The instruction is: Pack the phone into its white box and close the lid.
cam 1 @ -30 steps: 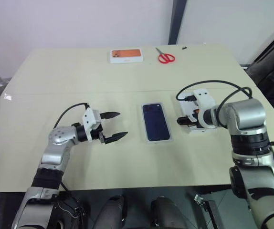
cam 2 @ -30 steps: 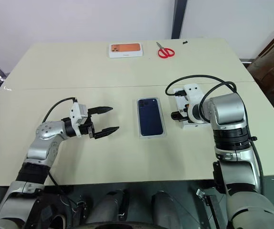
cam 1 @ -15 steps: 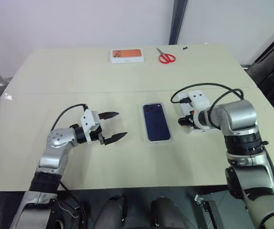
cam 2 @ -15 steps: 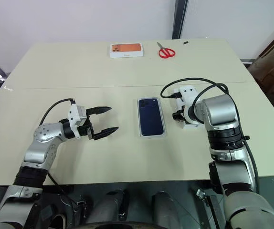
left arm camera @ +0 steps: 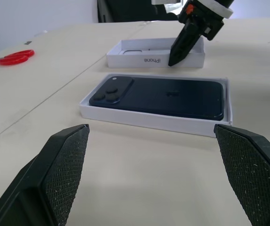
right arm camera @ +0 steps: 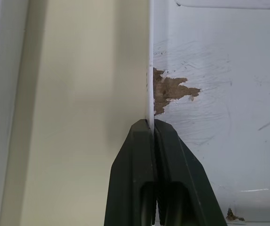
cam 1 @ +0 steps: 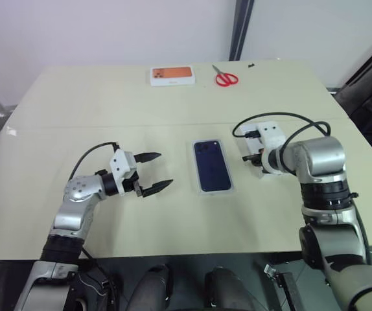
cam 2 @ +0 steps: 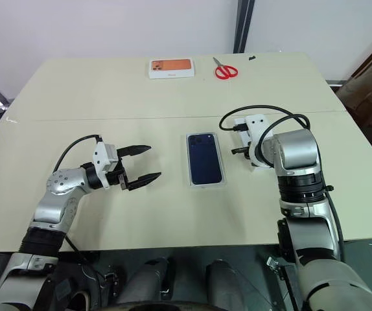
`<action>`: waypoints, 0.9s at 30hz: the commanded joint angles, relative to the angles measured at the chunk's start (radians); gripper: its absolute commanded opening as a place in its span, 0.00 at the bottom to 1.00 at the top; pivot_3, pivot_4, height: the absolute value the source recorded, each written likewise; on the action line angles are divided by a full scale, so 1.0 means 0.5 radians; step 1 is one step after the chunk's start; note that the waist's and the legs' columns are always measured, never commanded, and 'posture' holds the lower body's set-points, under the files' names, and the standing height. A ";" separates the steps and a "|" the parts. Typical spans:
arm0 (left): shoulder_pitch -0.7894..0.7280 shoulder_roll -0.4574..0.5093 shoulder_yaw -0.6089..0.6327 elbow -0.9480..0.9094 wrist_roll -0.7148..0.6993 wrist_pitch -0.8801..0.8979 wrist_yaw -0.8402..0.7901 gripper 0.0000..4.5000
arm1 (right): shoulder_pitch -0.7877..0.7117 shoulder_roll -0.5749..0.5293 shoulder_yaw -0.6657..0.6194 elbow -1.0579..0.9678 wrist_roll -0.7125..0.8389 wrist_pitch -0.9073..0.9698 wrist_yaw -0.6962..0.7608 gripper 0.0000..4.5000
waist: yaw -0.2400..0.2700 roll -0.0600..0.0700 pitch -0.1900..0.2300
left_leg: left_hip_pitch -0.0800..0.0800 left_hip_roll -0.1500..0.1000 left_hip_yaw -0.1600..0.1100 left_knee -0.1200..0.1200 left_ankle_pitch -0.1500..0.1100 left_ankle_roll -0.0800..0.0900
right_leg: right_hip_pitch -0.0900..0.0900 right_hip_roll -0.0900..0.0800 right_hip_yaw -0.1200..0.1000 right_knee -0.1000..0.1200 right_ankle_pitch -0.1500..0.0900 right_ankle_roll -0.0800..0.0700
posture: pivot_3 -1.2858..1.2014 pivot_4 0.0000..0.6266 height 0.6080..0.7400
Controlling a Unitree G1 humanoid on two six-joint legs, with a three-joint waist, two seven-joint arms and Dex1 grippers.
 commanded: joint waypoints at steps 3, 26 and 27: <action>-0.065 0.030 0.054 0.023 0.005 -0.034 0.035 1.00 | -0.135 0.036 -0.067 0.018 0.116 -0.430 0.167 0.00 | -0.007 0.000 0.000 | 0.000 0.000 0.000 0.000 0.000 0.000 | 0.000 0.000 0.000 0.000 0.000 0.000 | 0.52 0.24 0.95; -0.108 0.078 0.280 -0.184 -0.283 0.514 0.274 1.00 | 0.046 1.212 -1.325 -0.189 1.846 0.170 -0.196 0.00 | -0.009 0.005 0.002 | 0.000 0.001 0.000 -0.001 0.000 0.000 | -0.003 0.001 0.001 0.005 0.000 0.000 | 0.52 0.24 0.95; -0.107 0.074 0.284 -0.203 -0.299 0.550 0.285 1.00 | 0.094 1.207 -1.290 -0.167 1.974 0.174 -0.245 0.00 | -0.009 0.005 0.002 | 0.000 0.001 0.000 -0.001 0.000 0.000 | -0.003 0.001 0.001 0.004 0.000 0.000 | 0.52 0.24 0.95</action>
